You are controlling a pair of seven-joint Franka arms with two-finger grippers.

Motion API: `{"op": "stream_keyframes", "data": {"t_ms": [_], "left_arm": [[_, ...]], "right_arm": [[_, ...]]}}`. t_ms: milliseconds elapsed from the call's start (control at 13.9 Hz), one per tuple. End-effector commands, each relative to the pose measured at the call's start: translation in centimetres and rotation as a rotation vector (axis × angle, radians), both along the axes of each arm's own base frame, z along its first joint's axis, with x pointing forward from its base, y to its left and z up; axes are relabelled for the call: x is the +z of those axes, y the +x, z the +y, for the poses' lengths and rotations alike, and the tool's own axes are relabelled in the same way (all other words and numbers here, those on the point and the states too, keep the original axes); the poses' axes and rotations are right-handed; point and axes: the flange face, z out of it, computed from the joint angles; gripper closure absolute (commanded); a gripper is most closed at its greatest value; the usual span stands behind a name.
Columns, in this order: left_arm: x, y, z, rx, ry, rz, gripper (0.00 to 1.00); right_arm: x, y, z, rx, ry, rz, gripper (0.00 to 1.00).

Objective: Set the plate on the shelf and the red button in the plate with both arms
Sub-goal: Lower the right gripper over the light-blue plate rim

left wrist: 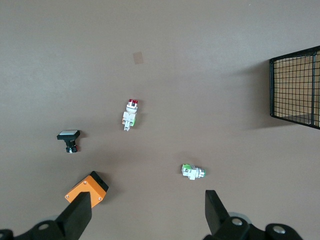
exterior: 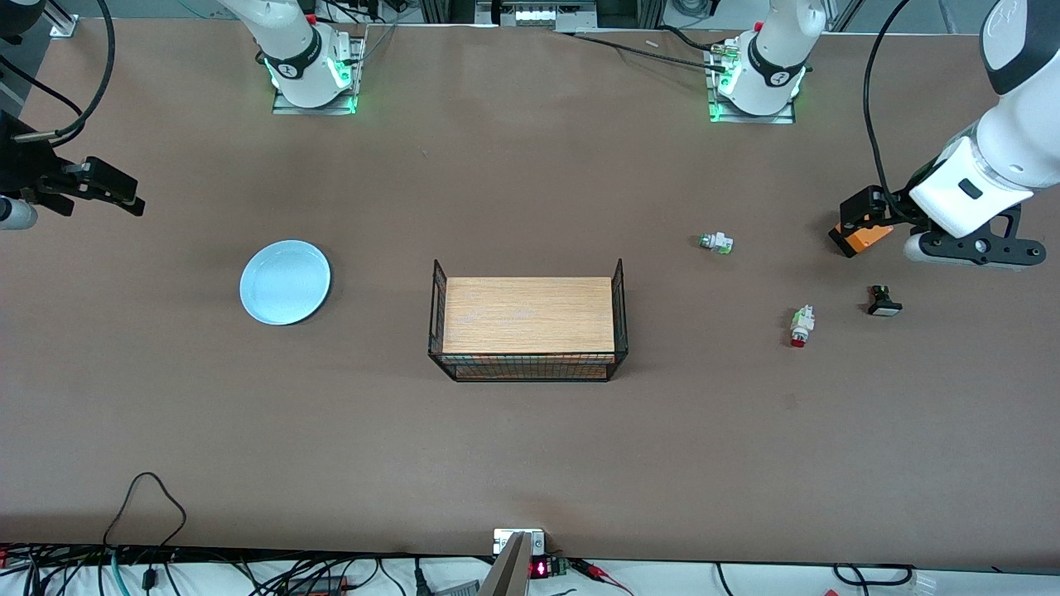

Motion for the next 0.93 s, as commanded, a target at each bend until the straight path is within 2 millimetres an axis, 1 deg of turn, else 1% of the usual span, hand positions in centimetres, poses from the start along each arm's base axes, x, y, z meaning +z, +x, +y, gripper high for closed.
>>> {"op": "stream_keyframes", "data": {"t_ms": [0,72,215,503,718,862], "left_arm": [[0.9,-0.3,-0.1,-0.011,0.010,0.000,0.00],[0.9,-0.3,-0.2,-0.012,0.010,0.000,0.00],[0.9,-0.3,-0.2,-0.012,0.009,0.000,0.00],[0.9,-0.3,-0.2,-0.012,0.009,0.000,0.00],[0.9,-0.3,-0.1,-0.009,0.006,0.002,0.00],[0.9,-0.3,-0.2,-0.010,0.006,0.002,0.00]], "right_arm": [[0.9,-0.3,0.3,0.003,-0.009,0.000,0.00],[1.1,-0.3,0.4,-0.003,-0.007,-0.004,0.00],[0.8,-0.1,0.2,0.000,-0.005,0.001,0.00],[-1.0,0.5,0.3,0.012,-0.032,0.034,0.00],[-4.4,2.6,0.8,0.027,-0.087,0.059,0.00],[-7.5,4.4,0.8,0.023,-0.082,0.059,0.00]]}}
